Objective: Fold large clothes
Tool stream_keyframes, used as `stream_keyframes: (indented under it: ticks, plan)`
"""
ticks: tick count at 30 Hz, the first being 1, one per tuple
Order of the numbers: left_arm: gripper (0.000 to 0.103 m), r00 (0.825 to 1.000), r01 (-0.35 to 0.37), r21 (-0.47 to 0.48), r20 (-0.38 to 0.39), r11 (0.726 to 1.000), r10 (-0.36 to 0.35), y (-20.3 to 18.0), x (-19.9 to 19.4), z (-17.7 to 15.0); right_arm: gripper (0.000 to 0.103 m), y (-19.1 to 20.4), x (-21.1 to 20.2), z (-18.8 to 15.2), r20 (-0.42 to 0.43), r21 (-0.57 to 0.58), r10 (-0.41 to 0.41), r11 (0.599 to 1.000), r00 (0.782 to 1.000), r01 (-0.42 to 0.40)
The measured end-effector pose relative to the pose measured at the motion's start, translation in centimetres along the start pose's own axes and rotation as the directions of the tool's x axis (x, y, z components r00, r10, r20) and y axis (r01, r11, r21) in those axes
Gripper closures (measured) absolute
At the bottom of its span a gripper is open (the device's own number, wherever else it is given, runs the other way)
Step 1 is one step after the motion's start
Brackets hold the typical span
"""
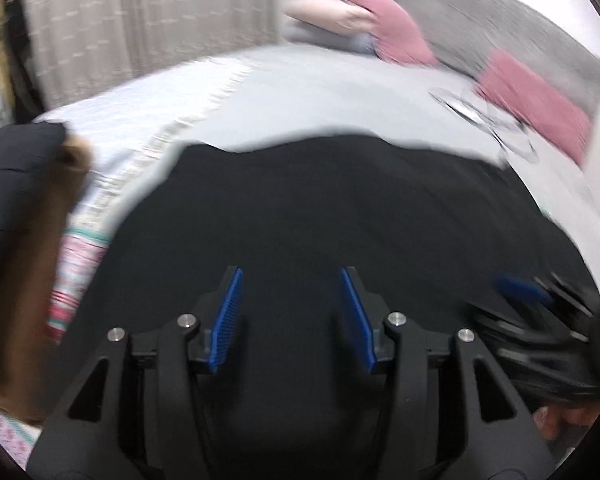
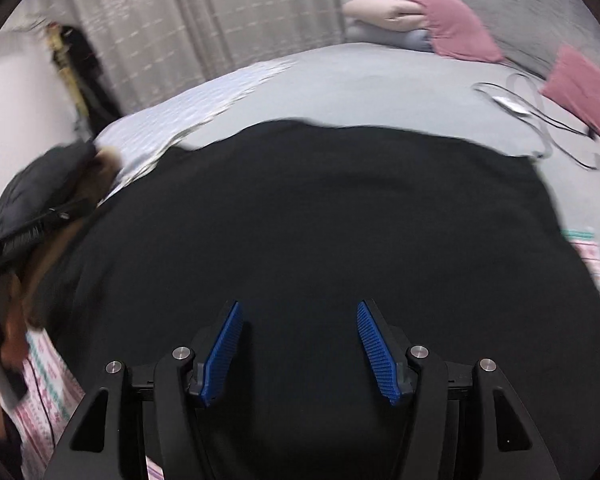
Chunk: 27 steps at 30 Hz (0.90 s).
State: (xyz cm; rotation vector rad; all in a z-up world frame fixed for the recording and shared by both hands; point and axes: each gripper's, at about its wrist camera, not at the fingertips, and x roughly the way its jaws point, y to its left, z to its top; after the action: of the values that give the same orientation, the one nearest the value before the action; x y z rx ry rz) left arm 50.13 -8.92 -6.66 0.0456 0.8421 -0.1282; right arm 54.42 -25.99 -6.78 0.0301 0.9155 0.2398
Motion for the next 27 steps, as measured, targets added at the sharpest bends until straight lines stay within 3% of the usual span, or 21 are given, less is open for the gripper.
stream_keyframes:
  ticks: [1,3,5,9,11,12,13,14,15,20,27]
  plan:
    - [0.051,0.999,-0.005,0.004,-0.042,1.000,0.005,-0.7,1.3,-0.5,0.043,0.7,1.5,-0.2,-0.024,-0.011,-0.061,0.998,0.998,0.061]
    - [0.050,0.992,-0.036,-0.003,-0.125,0.999,0.035,-1.2,4.2,-1.7,0.042,0.4,3.4,-0.3,-0.059,0.026,-0.084,0.996,0.995,0.085]
    - [0.049,0.996,-0.035,-0.025,-0.087,0.999,0.032,-0.8,4.6,-2.0,0.040,-0.5,3.7,0.3,-0.092,0.080,-0.082,0.993,0.992,0.090]
    - [0.049,0.996,-0.010,-0.075,-0.088,0.997,0.004,0.3,4.0,-1.9,0.039,-0.2,3.5,1.7,-0.135,0.057,-0.099,0.993,0.986,0.107]
    - [0.049,0.997,-0.003,-0.097,-0.082,0.995,-0.005,0.8,3.9,-1.9,0.040,0.1,2.5,3.7,-0.089,0.061,-0.065,0.996,0.994,0.070]
    - [0.049,0.997,0.005,-0.105,-0.077,0.994,-0.013,0.9,3.7,-2.0,0.042,0.7,2.2,4.4,-0.066,0.047,-0.049,0.998,0.997,0.052]
    - [0.049,0.997,0.006,-0.105,-0.072,0.995,-0.014,1.0,3.7,-2.0,0.059,1.5,2.6,5.4,-0.065,0.016,-0.046,0.999,0.997,0.048]
    - [0.049,0.998,0.003,-0.099,-0.065,0.995,-0.010,1.0,3.5,-2.2,0.086,2.1,3.7,6.5,-0.096,0.002,-0.057,0.998,0.994,0.057]
    - [0.049,0.998,-0.003,-0.096,-0.056,0.995,-0.003,0.9,3.4,-2.5,0.094,2.2,4.7,7.2,-0.119,0.004,-0.058,0.998,0.991,0.058]
    - [0.049,1.000,0.003,-0.107,0.013,0.994,-0.002,1.4,3.2,-3.9,0.095,1.3,10.5,12.2,-0.132,0.047,-0.095,0.994,0.987,0.102]
    - [0.049,0.999,0.009,-0.114,0.042,0.993,-0.004,1.7,3.1,-4.4,0.098,-1.2,16.1,15.7,-0.106,0.118,-0.156,0.979,0.982,0.168]
